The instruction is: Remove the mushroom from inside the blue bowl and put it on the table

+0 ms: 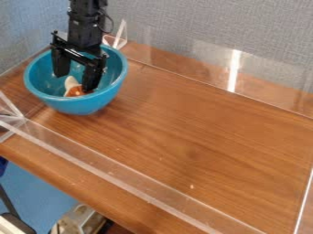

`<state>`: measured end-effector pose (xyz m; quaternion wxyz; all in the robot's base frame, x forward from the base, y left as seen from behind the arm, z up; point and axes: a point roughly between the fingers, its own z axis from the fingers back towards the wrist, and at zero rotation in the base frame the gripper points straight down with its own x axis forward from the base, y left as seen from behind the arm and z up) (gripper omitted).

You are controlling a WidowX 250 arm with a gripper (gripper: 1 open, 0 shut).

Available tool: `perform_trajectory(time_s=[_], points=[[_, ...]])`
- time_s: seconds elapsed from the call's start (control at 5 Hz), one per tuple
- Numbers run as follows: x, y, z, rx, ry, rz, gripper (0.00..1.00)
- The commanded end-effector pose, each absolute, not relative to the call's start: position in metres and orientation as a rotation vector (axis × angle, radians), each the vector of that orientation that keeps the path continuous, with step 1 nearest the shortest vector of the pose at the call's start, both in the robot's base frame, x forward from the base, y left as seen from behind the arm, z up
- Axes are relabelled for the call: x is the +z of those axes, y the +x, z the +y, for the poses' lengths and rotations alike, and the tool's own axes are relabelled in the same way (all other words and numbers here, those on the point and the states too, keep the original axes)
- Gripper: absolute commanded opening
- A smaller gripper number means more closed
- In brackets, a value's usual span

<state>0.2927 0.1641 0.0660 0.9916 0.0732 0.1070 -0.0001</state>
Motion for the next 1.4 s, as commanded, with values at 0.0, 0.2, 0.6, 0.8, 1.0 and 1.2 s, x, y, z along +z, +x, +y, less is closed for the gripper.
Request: perform_trajectory(time_s=[0.0,0.2,0.6,0.8,1.0,1.2], points=[[0.0787,0.3026,0.1676,-0.007,0.183,0.168,1.00],[0.0766,0.3031,0.1683,-0.009,0.190,0.175,1.00],[0.0746,0.3036,0.1690,-0.009,0.201,0.188,0.00],[0.0737,0.3037,0.1699,-0.007,0.206,0.196,0.00],[0.0734,0.3033,0.1708,-0.004,0.212,0.204,0.00],[0.0737,0.3030,0.1713,-0.002,0.218,0.211,0.00]])
